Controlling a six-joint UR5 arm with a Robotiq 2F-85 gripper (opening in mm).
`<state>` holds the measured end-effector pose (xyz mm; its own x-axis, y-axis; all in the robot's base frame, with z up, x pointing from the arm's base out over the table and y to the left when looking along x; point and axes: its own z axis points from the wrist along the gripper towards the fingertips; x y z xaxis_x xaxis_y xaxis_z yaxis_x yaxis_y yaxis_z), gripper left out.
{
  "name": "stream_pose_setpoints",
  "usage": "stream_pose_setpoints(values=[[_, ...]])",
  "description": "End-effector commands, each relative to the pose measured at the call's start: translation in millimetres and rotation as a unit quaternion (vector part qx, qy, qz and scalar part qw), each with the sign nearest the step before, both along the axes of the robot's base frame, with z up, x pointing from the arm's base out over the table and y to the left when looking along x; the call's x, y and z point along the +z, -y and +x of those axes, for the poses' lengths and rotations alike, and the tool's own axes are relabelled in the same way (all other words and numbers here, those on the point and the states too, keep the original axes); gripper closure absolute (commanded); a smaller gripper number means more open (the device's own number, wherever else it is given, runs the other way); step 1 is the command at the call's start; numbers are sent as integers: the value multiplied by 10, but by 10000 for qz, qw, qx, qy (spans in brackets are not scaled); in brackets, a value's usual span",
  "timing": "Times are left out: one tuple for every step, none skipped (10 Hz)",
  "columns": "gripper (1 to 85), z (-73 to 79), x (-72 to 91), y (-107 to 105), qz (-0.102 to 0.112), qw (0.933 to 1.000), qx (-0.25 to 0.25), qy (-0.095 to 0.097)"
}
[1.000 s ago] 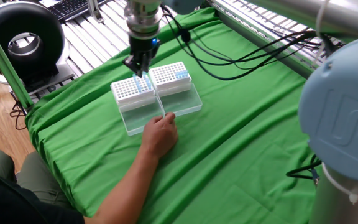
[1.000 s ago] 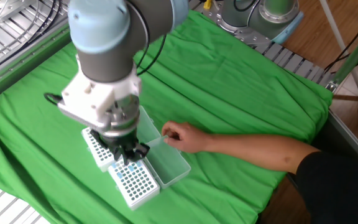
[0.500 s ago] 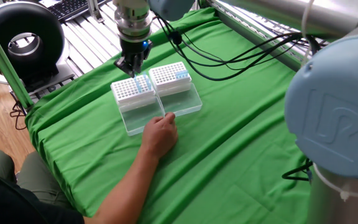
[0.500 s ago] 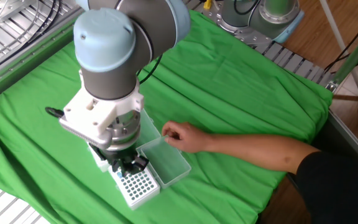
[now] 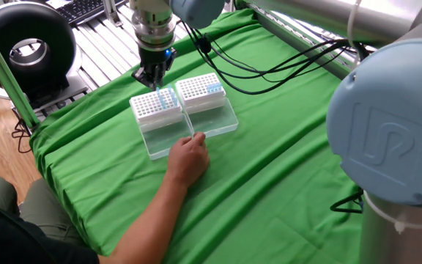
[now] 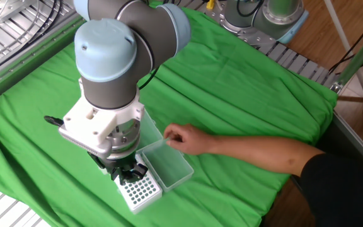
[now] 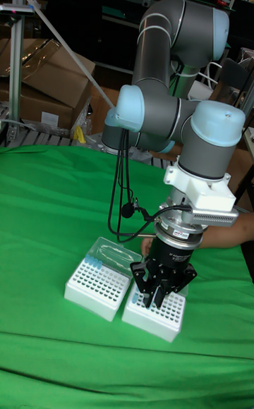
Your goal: Insert a medium pipette tip into the holder for medium pipette tips
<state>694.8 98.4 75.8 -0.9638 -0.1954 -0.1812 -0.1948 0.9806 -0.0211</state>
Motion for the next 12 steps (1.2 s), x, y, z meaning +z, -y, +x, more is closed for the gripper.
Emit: stream_pose_setpoints(values=[[597,34,-41,-4,46,10000,-12,34],[600,36,-57,-7,58,10000,-34,34],[603,37,-73,-21,83,9999,-49,33],[607,36,-89,-34,102,9999,-65,33],[620,26,-108,-37,98,9999,-87,25],[633,12,-131,-27,86,9999,-102,17],[637,4,-151,-8,84,9999,-94,18],[647,-3,-163,0,100,9999,-94,17],[690,-16,-159,2,95,9998,-154,-14],[770,-28,-145,20,59,9997,-252,-45],[817,-50,-120,42,19,9995,-290,-82],[843,-82,-77,57,-8,9994,-321,-135]])
